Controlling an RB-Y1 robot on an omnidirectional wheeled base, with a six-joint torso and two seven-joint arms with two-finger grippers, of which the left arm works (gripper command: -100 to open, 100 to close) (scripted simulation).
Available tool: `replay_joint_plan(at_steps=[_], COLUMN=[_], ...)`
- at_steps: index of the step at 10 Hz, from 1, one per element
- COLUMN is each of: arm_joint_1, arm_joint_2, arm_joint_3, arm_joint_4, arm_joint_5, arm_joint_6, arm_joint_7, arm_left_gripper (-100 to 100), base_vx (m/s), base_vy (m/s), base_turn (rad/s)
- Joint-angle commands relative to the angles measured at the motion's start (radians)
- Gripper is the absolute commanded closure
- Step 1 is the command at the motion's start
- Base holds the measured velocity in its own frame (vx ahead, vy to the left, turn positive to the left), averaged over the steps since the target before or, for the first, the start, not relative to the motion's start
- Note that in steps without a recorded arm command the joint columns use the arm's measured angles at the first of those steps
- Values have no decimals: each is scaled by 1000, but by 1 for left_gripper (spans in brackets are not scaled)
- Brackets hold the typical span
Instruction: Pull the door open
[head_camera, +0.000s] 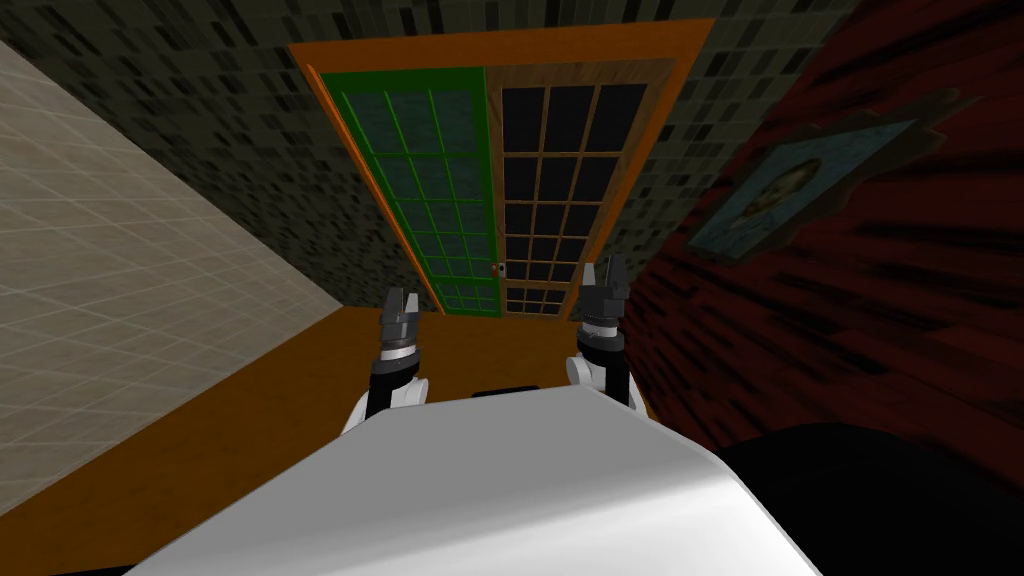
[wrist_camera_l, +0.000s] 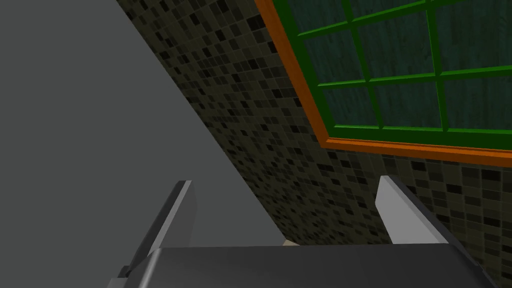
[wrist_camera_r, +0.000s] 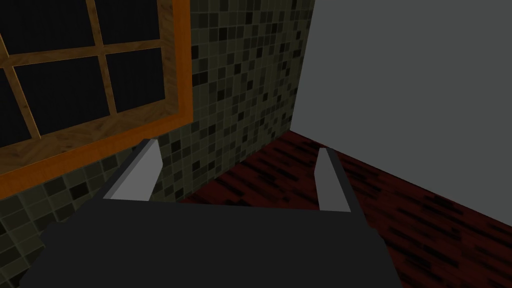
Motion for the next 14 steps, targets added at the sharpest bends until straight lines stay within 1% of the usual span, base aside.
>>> replay_joint_plan(at_steps=[1,7,14], arm_joint_1=[-8,-34,-67], arm_joint_2=[3,18,32], arm_joint_3=[7,38,80], arm_joint_4=[31,152,311], arm_joint_5=[-6,-26,-52], arm_joint_6=[-5,-27,-55], arm_joint_7=[-31,-147,-302], arm_left_gripper=[-100,-100,-100], base_vx=[94,92,105], base_vy=[-29,-18,-18], base_turn=[-34,-45,-55])
